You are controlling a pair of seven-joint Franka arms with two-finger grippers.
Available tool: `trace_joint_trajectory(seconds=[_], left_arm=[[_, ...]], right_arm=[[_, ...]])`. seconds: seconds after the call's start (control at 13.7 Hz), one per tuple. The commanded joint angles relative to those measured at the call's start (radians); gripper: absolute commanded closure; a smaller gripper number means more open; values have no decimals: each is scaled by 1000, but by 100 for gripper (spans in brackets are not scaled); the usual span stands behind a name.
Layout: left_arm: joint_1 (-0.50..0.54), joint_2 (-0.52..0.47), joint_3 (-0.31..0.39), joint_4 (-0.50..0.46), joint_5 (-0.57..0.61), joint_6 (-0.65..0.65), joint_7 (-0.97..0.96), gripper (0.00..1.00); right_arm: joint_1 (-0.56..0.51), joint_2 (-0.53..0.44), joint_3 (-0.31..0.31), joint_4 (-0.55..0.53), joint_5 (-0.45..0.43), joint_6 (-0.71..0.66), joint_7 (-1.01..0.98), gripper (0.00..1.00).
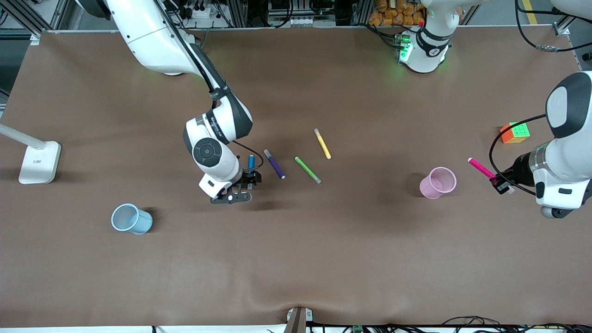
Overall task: Place pink and blue markers in matching cups
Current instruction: 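Carry the pink marker over the pink cup while the right gripper grasps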
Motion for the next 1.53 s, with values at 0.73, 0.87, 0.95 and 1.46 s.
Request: trace_joint_trajectory(seconds=[0.73,0.87,0.95,1.46], left_arm=[[-88,130,-11,-22,214,0,-520,100],[-94,149,-14,-50,263,3,-541,100],[-108,150,-14,-63,295,11,-567,100],[-159,184,-14,-135,418,25,-721,100]], right_arm=[[30,49,-7,4,12,32,72,0],[32,56,-8,4,13,32,76,0],[32,56,-7,4,13,33,76,0],[37,59,-8,0,15,18,78,0]])
